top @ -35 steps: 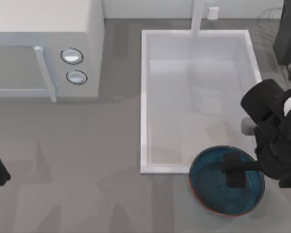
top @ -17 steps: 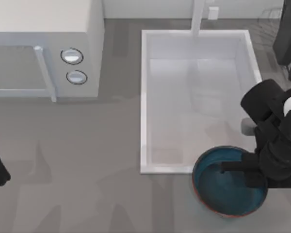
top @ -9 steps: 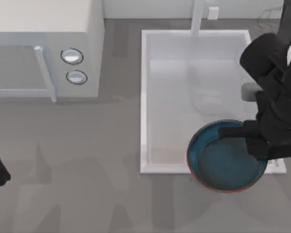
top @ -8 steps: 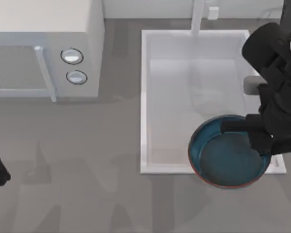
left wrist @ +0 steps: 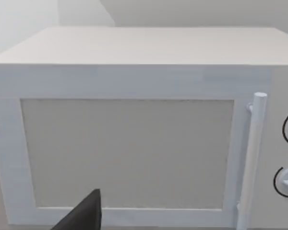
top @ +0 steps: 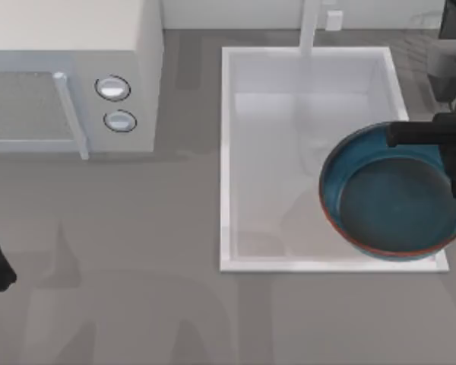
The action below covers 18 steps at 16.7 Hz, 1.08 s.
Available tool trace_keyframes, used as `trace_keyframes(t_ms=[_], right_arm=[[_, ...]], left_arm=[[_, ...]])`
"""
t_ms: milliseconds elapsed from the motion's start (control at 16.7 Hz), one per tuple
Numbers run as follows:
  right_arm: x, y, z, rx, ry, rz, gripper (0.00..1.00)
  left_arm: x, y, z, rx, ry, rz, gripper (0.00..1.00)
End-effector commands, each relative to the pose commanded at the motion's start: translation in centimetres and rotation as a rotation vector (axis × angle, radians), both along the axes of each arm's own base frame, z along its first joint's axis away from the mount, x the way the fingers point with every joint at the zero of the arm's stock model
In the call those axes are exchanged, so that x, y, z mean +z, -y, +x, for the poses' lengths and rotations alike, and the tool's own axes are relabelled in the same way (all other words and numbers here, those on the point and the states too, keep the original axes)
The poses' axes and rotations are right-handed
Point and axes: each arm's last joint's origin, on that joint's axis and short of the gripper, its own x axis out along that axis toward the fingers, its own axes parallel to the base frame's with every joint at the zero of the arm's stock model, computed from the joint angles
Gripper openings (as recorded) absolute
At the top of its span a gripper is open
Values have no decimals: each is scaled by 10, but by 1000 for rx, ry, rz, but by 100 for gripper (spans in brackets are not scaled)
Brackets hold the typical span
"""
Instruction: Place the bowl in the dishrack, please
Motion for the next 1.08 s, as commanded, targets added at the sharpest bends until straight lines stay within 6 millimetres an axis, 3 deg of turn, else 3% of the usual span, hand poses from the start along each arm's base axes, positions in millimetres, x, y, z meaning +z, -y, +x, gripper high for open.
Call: trace_keyframes(t_ms=[300, 480, 720, 900, 1080], right_arm=[[1, -1, -1, 3, 1, 2, 0], [6, 12, 4, -23, 61, 66, 0], [18, 56, 18, -100, 264, 224, 0], [25, 103, 26, -153, 499, 316, 0], [38, 154, 22, -167, 796, 333, 0]], left_arm=[[0, 0, 0, 0, 0, 0, 100], [0, 0, 0, 0, 0, 0, 100], [0, 0, 0, 0, 0, 0, 100], [0, 0, 0, 0, 0, 0, 100], [0, 0, 0, 0, 0, 0, 100]])
